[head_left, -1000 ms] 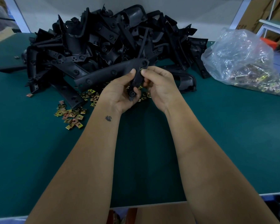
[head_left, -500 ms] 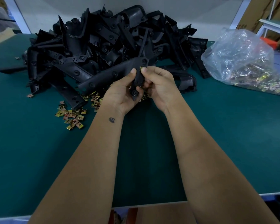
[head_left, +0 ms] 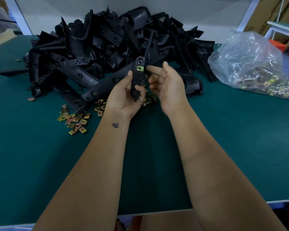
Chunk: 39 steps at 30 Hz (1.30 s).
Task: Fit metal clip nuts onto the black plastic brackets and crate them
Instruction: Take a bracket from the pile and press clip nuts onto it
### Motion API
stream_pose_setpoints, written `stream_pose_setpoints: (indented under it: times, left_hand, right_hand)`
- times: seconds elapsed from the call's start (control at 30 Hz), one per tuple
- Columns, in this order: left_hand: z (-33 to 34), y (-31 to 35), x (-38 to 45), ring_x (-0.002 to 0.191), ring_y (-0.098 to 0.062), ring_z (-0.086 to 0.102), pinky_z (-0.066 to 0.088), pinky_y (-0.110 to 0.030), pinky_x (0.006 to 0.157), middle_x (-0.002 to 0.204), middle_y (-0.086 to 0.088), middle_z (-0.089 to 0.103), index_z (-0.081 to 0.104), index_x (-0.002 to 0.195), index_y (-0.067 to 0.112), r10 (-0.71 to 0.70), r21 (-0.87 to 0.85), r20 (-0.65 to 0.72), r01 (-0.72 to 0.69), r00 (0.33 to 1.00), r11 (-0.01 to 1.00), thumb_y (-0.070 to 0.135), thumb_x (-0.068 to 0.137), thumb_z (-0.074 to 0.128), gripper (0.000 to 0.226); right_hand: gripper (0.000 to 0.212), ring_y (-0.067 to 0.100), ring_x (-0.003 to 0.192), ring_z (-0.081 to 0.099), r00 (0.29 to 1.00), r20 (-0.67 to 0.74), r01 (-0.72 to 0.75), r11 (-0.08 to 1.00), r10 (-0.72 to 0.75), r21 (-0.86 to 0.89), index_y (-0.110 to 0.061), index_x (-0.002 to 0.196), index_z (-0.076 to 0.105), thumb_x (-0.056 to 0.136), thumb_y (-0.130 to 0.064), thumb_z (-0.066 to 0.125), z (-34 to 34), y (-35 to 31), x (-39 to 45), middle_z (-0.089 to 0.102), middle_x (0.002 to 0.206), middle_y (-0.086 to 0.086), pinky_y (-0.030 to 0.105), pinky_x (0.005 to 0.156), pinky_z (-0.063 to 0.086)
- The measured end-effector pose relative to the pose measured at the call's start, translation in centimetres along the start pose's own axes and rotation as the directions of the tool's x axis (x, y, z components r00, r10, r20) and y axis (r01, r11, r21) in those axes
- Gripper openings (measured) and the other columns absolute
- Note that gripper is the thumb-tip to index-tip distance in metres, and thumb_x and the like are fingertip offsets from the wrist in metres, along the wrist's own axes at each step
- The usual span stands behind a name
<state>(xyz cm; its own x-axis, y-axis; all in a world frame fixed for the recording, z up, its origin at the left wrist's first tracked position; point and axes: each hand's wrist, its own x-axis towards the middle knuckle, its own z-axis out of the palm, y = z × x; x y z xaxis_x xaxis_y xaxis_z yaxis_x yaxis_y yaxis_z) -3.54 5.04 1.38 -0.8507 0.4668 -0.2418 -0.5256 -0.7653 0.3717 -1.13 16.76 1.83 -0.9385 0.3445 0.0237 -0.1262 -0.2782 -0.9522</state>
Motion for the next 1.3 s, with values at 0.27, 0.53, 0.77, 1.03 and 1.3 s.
stream_pose_setpoints:
  times: [0.27, 0.53, 0.77, 1.03, 1.3]
  left_hand:
    - [-0.3, 0.7, 0.1, 0.071, -0.015, 0.056, 0.053, -0.02, 0.05, 0.079, -0.008, 0.064, 0.065, 0.078, 0.002, 0.061, -0.063, 0.031, -0.059, 0.998, 0.996, 0.008, 0.096, 0.06, 0.02]
    - [-0.5, 1.4, 0.2, 0.067, -0.02, 0.066, 0.058, -0.027, 0.061, 0.078, -0.01, 0.07, 0.063, 0.09, 0.001, 0.151, -0.104, 0.114, -0.14, 0.982, 0.985, 0.007, 0.095, 0.057, 0.01]
    - [-0.7, 1.4, 0.2, 0.062, -0.017, 0.069, 0.057, -0.026, 0.066, 0.073, -0.007, 0.071, 0.076, 0.065, 0.004, 0.169, 0.061, 0.143, -0.179, 0.975, 0.982, 0.009, 0.095, 0.057, 0.036]
    - [-0.4, 1.3, 0.2, 0.071, -0.02, 0.059, 0.055, -0.027, 0.068, 0.068, -0.009, 0.068, 0.06, 0.088, 0.002, 0.193, 0.014, 0.036, -0.193, 0.981, 0.981, 0.004, 0.095, 0.053, 0.01]
    - [-0.4, 1.2, 0.3, 0.078, -0.021, 0.063, 0.059, -0.027, 0.071, 0.079, -0.011, 0.069, 0.061, 0.088, 0.001, 0.181, 0.104, -0.004, -0.18, 0.983, 0.978, 0.001, 0.096, 0.053, 0.012]
  right_hand:
    - [0.021, 0.008, 0.091, 0.06, 0.955, -0.069, 0.127, 0.611, -0.287, -0.782, -0.022, 0.1, 0.072, 0.092, -0.02, 0.053, -0.5, 1.2, 0.3, 0.067, 0.094, -0.009, 0.029, 0.076, 0.049]
    - [0.032, 0.028, 0.109, 0.041, 0.969, 0.177, 0.194, 0.086, -0.172, -0.977, -0.023, 0.111, 0.069, 0.085, -0.04, 0.06, 0.2, 2.1, -0.1, 0.056, 0.113, 0.003, 0.036, 0.083, 0.029]
    - [0.026, 0.025, 0.111, 0.049, 0.969, 0.147, 0.186, 0.198, -0.197, -0.962, -0.024, 0.105, 0.071, 0.084, -0.04, 0.071, 0.2, 2.0, 0.2, 0.056, 0.109, 0.0, 0.037, 0.091, 0.037]
    - [0.007, 0.015, 0.082, 0.055, 0.94, 0.164, 0.268, 0.352, -0.3, -0.897, -0.01, 0.093, 0.072, 0.087, -0.008, 0.069, 0.0, 2.1, 0.3, 0.053, 0.099, 0.004, 0.019, 0.07, 0.042]
    - [0.008, 0.01, 0.084, 0.065, 0.934, -0.068, 0.215, 0.701, -0.352, -0.68, -0.015, 0.091, 0.072, 0.084, -0.012, 0.074, 0.0, 1.4, 0.4, 0.067, 0.098, 0.001, 0.019, 0.078, 0.052]
